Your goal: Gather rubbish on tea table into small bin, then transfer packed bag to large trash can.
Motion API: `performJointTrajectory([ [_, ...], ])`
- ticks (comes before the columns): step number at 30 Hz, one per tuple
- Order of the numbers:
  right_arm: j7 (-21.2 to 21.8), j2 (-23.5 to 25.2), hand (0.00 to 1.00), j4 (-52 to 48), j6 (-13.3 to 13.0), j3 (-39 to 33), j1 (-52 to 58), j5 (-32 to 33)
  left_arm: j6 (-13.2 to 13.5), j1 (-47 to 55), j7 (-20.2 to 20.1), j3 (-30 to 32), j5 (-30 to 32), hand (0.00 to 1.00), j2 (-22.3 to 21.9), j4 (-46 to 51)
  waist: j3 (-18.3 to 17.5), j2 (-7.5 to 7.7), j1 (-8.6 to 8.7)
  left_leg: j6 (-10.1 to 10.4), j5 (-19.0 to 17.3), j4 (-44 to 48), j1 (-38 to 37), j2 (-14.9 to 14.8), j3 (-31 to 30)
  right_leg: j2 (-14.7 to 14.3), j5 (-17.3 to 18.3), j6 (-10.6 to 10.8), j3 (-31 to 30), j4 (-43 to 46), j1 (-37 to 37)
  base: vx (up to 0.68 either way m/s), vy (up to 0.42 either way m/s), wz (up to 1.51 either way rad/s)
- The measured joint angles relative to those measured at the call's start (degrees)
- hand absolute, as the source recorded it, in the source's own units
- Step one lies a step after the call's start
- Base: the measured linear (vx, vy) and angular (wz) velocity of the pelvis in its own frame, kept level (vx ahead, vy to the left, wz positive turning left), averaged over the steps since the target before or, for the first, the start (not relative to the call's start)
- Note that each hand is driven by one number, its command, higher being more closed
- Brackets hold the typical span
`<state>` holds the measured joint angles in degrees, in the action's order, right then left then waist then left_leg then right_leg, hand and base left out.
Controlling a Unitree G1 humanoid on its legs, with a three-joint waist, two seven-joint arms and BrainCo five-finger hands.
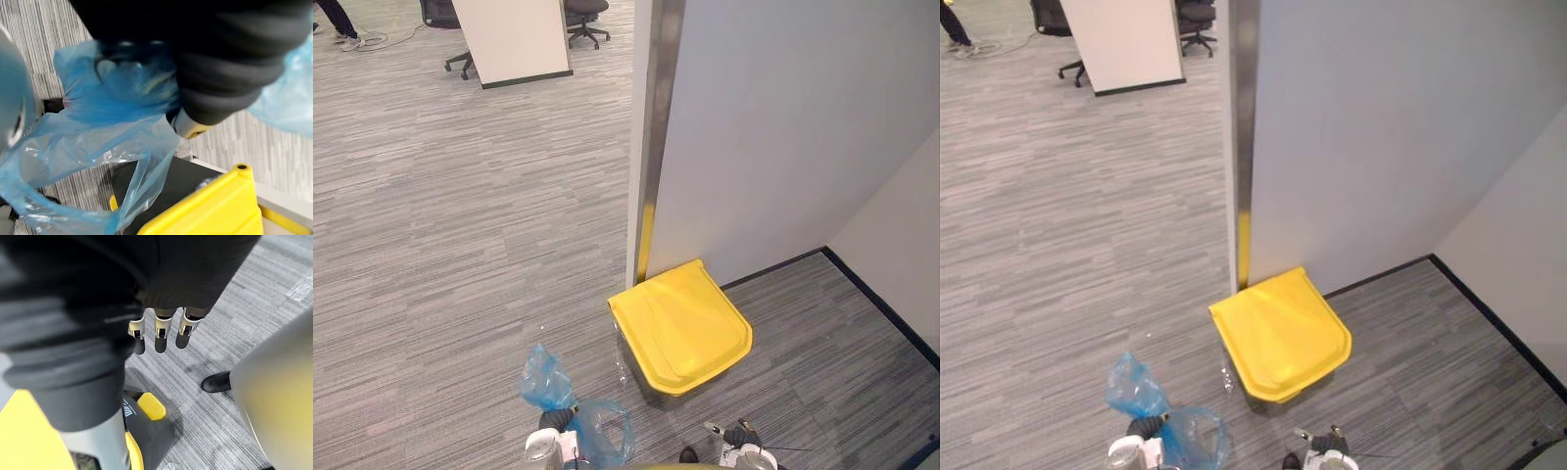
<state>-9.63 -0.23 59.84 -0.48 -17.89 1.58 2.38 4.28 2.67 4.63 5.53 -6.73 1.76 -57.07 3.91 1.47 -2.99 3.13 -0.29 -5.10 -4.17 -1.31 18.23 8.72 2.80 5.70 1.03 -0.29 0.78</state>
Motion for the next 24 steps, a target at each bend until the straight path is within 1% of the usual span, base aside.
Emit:
performJointTrajectory([
  [3, -0.03, -0.72, 0.00, 0.51, -0.03, -0.02, -0.51, -0.01, -0.02, 0.32, -0.04, -0.45, -0.01, 1.00, 1.38, -0.60, 0.20, 0.18, 0.19, -0.61, -1.50, 2.96, 0.53, -0.14, -1.49, 0.02, -0.47, 0.70, -1.30, -0.09, 0.20, 0.11, -0.024, -0.23],
  [4, -0.03, -1.05, 0.00, 0.74, -0.08, -0.03, -0.90, -0.01, -0.02, 0.28, -0.04, -0.45, -0.01, 1.00, 1.52, -0.89, 0.20, 0.07, 0.19, -0.93, -3.36, 5.14, 1.28, -0.44, -1.81, 0.04, -0.40, 0.81, -1.62, 0.70, 0.08, 0.08, -0.014, -0.39],
  [5, -0.06, -1.27, 0.00, 0.86, -0.19, -0.05, -1.98, -0.01, -0.02, 0.26, -0.09, -0.48, -0.02, 1.00, 1.24, -0.89, 0.72, -0.66, 0.06, -0.86, -6.38, 8.96, 2.77, -1.23, -1.83, -0.26, 0.38, 1.84, -2.09, 4.31, -1.96, 0.05, 0.009, -0.46],
  [6, -0.05, -1.99, 0.00, 0.76, -0.24, -0.04, -2.95, -0.01, -0.02, -0.04, -0.16, -0.54, -0.03, 1.00, 0.82, -0.86, 1.47, -1.46, 0.03, -1.36, -8.29, 11.81, 3.72, -1.64, -1.79, -0.40, 1.22, 2.86, -2.35, 9.59, -4.53, 0.02, 0.024, -0.43],
  [7, -0.04, -2.22, 0.00, 0.36, -0.25, -0.05, -3.29, -0.02, -0.07, -0.41, -0.14, -0.93, -0.04, 1.00, 0.53, -0.85, 2.23, -2.07, 0.21, -1.60, -9.38, 13.49, 3.87, -2.03, -1.63, -0.54, 1.85, 3.58, -2.49, 14.82, -6.92, -0.03, 0.048, -0.27],
  [8, -0.06, -2.13, 0.00, -0.85, -0.33, -0.01, -3.01, -0.05, -0.07, -1.00, -0.16, -2.02, -0.03, 1.00, 0.49, -0.61, 3.64, -2.27, 0.67, -1.95, -11.14, 16.24, 3.63, -2.45, -1.55, -0.11, 2.33, 4.06, -2.27, 26.65, -11.78, -0.05, 0.054, -0.10],
  [9, -0.06, -2.04, 0.00, -1.17, -0.30, 0.02, -2.79, -0.05, -0.06, -1.10, -0.16, -2.23, -0.02, 1.00, 0.61, -0.24, 4.30, -1.98, 0.85, -2.19, -12.03, 17.18, 3.24, -2.29, -1.55, 0.49, 2.03, 3.77, -1.83, 32.14, -13.88, -0.05, 0.078, 0.00],
  [10, -0.02, -1.11, 0.00, -2.16, -0.25, 0.06, -1.95, 0.10, -0.05, -1.42, -0.16, -2.19, -0.03, 1.00, 0.70, 0.94, 5.90, -0.98, 0.95, -3.21, -14.84, 19.50, 1.14, -1.59, -1.38, 2.43, 0.68, 2.63, -1.02, 44.99, -19.00, 0.00, 0.077, -0.08],
  [11, -0.05, -0.01, 0.00, -3.97, -0.54, -0.45, -1.57, 0.38, -0.08, -1.02, 0.09, -1.67, -0.04, 1.00, 1.52, 1.26, 6.67, 0.03, 1.22, -3.41, -17.06, 21.63, -1.04, -1.10, -0.92, 3.44, 2.25, 1.91, 0.15, 52.46, -21.85, 0.02, 0.085, -0.12],
  [12, -0.04, 0.05, 0.00, -4.27, -0.48, -0.29, -1.54, 0.25, -0.23, -0.92, 0.14, -1.65, -0.04, 1.00, 1.76, 1.21, 6.63, 0.35, 1.41, -3.42, -18.04, 22.54, -1.38, -1.15, -0.81, 3.72, 3.33, 1.11, 1.51, 53.70, -22.58, 0.08, 0.064, -0.14],
  [13, -0.06, 0.17, 0.00, -4.67, -0.51, 0.13, -1.53, -0.07, -0.24, -1.02, 0.16, -1.69, -0.06, 1.00, 1.87, 1.33, 6.63, 0.88, 1.46, -3.69, -20.00, 24.18, -2.63, -1.19, -0.68, 4.09, 4.93, -0.12, 5.36, 52.98, -24.38, 0.10, 0.037, -0.08],
  [14, -0.06, 0.38, 0.00, -4.93, -0.50, 0.02, -1.73, -0.06, -0.25, -1.46, 0.17, -1.90, -0.06, 1.00, 1.65, 1.32, 6.80, 1.10, 1.35, -3.72, -21.05, 24.70, -3.10, -1.16, -0.58, 4.01, 4.96, -0.63, 9.04, 47.95, -25.59, 0.18, 0.016, -0.07],
  [15, -0.06, 0.47, 0.00, -5.12, -0.48, -0.06, -1.86, -0.08, -0.26, -1.75, 0.16, -2.22, -0.05, 1.00, 1.59, 1.30, 6.84, 1.06, 1.29, -3.71, -21.57, 25.01, -3.25, -1.20, -0.63, 3.68, 4.44, -0.77, 11.27, 43.46, -26.16, 0.28, -0.008, -0.03],
  [16, -0.08, 0.54, 0.00, -5.12, -0.09, -0.55, -1.96, -0.11, -0.30, -2.51, 0.18, -2.31, -0.04, 1.00, 1.25, 1.27, 7.07, 0.64, 1.22, -3.34, -22.52, 25.71, -2.86, -1.73, -0.94, 2.36, 0.45, -1.17, 12.26, 34.51, -24.55, 0.40, -0.044, 0.07],
  [17, -0.13, 0.55, 0.00, -4.90, 0.45, -1.46, -1.87, -0.14, -0.27, -3.32, 0.19, -2.22, 0.00, 1.00, 0.78, 1.31, 7.54, 0.21, 1.06, -2.74, -23.17, 26.61, -2.86, -2.81, -1.40, 0.84, -2.57, -1.17, 11.96, 26.42, -20.11, 0.46, -0.066, 0.00],
  [18, -0.15, 0.87, 0.00, -4.73, 1.00, -1.94, -1.71, -0.30, -0.13, -4.06, 0.26, -1.89, 0.14, 1.00, 0.79, 1.13, 8.33, -0.38, -0.27, -1.39, -23.83, 27.98, -2.83, -3.84, -2.04, -0.55, -4.35, -5.29, 11.35, 20.94, -15.69, 0.35, -0.045, -0.04],
  [19, -0.20, 0.52, 0.00, -4.80, 1.19, -2.49, -2.40, -0.28, -0.18, -4.60, 0.23, -1.57, 0.45, 1.00, 0.34, 1.16, 9.39, -1.38, -0.69, -0.50, -23.31, 28.39, -2.73, -4.32, -3.10, -0.67, -4.61, -4.92, 11.94, 22.04, -15.61, 0.28, 0.001, 0.13],
  [20, -0.56, 0.22, 0.00, -5.01, 1.36, -4.25, -2.43, -0.41, -0.09, -5.50, -0.02, -0.88, 1.28, 1.00, -0.91, 1.36, 10.64, -1.02, -0.22, 0.36, -21.99, 28.14, -4.94, -2.74, -4.35, 1.88, -0.83, -4.39, 11.48, 28.74, -16.15, 0.20, 0.010, 0.15],
  [21, -0.50, -0.13, 0.00, -5.39, 1.41, -4.67, -2.19, -0.60, 0.06, -6.14, 0.11, -0.92, 1.68, 1.00, -1.87, 1.81, 11.28, -0.16, -0.65, 0.31, -21.75, 28.97, -6.18, -2.04, -4.88, 3.04, 2.38, -3.31, 12.56, 34.61, -18.37, 0.21, -0.058, -0.23],
  [22, -0.15, 0.77, 0.00, -6.34, 1.45, -3.74, -2.57, -1.83, 0.40, -6.35, 0.13, -0.46, 1.82, 1.00, -1.41, 1.94, 10.87, -1.03, -1.90, 0.56, -22.74, 32.10, -4.55, -2.86, -5.25, 2.14, 5.24, -2.31, 11.70, 34.33, -18.60, 0.18, -0.131, -0.63],
  [23, 0.17, 2.06, 0.00, -7.76, 1.48, -2.58, -3.08, -2.73, 0.01, -7.57, 0.21, 0.59, 2.15, 1.00, -0.72, 1.18, 11.21, -1.18, -2.10, 1.64, -23.59, 37.45, -1.91, -4.81, -6.95, 0.27, 3.74, -5.21, 11.17, 31.11, -17.36, 0.14, -0.153, -0.52],
  [24, 0.27, 1.98, 0.00, -8.80, 1.66, -2.70, -3.29, -3.10, -0.13, -7.95, 0.13, 1.37, 2.21, 1.00, -0.83, 1.15, 11.64, -1.74, -1.73, 1.64, -23.64, 38.65, -1.18, -5.89, -8.17, -0.39, 3.22, -5.89, 12.47, 30.19, -16.50, 0.11, -0.156, 0.19],
])
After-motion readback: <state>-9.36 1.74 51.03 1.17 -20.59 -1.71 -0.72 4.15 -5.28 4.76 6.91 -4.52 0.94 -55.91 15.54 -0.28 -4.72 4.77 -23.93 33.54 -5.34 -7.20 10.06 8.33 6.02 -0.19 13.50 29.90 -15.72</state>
